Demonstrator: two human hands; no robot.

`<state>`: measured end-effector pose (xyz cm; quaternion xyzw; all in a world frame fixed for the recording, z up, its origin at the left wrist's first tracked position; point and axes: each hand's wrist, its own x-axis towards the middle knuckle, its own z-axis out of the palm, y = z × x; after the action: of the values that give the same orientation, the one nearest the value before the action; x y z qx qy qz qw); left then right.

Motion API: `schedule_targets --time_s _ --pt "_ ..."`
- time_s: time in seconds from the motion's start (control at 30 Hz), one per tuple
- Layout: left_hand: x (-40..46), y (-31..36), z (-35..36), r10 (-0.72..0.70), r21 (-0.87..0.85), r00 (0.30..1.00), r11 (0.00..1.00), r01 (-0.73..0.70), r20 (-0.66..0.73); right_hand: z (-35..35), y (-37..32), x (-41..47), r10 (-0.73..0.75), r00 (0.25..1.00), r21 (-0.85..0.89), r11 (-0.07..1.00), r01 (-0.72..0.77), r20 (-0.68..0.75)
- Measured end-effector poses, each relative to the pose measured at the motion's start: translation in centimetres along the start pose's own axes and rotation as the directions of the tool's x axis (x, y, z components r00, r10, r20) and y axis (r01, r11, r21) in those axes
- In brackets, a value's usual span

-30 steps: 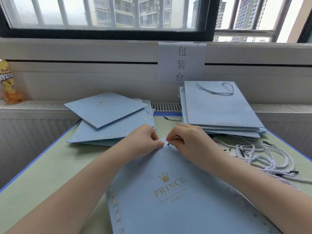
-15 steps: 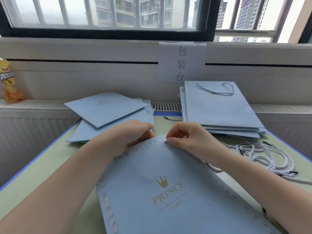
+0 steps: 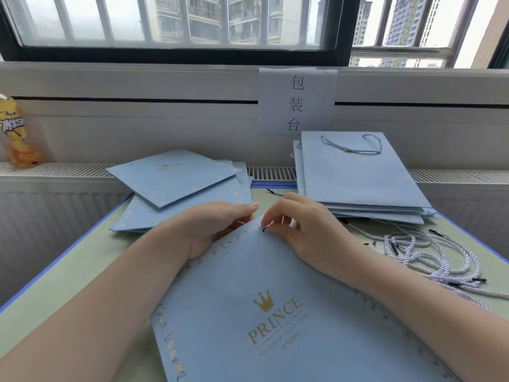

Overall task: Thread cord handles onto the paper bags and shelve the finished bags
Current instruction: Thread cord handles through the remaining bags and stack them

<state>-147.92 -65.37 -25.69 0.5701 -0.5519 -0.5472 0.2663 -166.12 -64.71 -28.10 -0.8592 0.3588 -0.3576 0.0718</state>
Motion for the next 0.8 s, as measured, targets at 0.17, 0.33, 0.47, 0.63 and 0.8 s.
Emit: schedule_targets --time_s 0.17,0.33,0.47,0.63,0.8 --pt "-0.1 0.1 0.0 -0.006 0.011 1.0 1.0 0.006 -0.016 -0.2 0.5 -0.3 -0.099 0.994 -0.193 0.976 0.106 0.045" --pt "0.5 -0.2 0.4 0.132 0.189 0.964 0.978 -0.088 -0.232 -0.5 0.7 -0.4 -0.11 0.99 -0.299 0.945 0.131 0.088" --pt "0.6 -0.2 0.3 0.173 0.343 0.962 0.935 -0.092 -0.212 -0.5 0.2 -0.3 0.011 0.999 -0.209 0.978 -0.002 0.044" --pt "0.3 0.0 -0.2 0.181 0.502 0.979 0.858 -0.11 -0.096 -1.7 -0.2 0.4 0.236 0.957 0.131 0.968 -0.216 -0.169" --pt "-0.4 0.3 -1.0 0.175 0.584 0.985 0.799 -0.145 0.005 -3.4 -0.1 1.2 0.491 0.847 0.619 0.735 -0.277 -0.204"
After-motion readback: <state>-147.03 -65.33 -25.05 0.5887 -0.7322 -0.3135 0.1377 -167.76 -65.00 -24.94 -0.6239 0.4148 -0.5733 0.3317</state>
